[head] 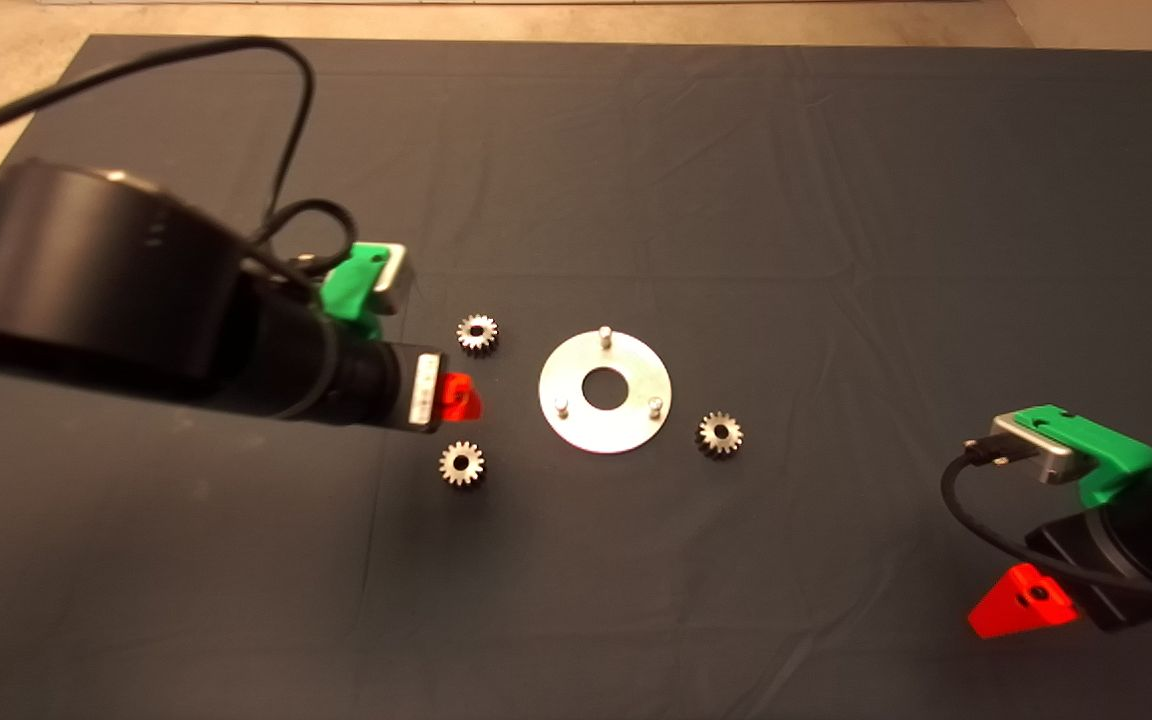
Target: Install three planetary gears onto the carrier pins
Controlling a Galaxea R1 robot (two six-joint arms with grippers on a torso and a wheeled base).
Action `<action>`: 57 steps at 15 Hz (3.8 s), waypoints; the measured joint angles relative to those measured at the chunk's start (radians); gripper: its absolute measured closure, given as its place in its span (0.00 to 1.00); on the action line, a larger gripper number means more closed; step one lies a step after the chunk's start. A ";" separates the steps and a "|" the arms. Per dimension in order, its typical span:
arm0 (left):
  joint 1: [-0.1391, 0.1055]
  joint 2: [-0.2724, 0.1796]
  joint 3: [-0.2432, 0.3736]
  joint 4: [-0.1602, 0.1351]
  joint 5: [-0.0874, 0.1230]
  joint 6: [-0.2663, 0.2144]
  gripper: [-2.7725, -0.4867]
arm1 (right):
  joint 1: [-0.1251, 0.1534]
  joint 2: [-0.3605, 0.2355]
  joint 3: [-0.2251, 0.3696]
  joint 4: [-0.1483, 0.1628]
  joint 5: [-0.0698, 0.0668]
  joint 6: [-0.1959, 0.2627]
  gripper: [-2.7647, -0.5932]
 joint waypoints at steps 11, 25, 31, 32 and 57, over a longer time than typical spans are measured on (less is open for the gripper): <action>0.154 0.076 -0.165 0.164 0.006 0.005 0.01 | 0.000 0.007 0.000 0.000 0.001 0.000 0.02; 0.213 0.140 -0.415 0.176 -0.081 0.192 0.01 | -0.003 0.009 0.000 0.000 0.001 0.000 0.02; 0.214 0.147 -0.471 0.176 -0.087 0.230 0.01 | -0.003 0.009 0.000 0.000 0.000 0.000 0.02; 0.214 0.148 -0.479 0.175 -0.087 0.233 0.01 | -0.003 0.009 0.000 0.000 0.001 0.001 0.02; 0.214 0.210 -0.609 0.176 -0.107 0.307 0.30 | -0.028 0.009 0.000 0.000 0.000 0.001 0.02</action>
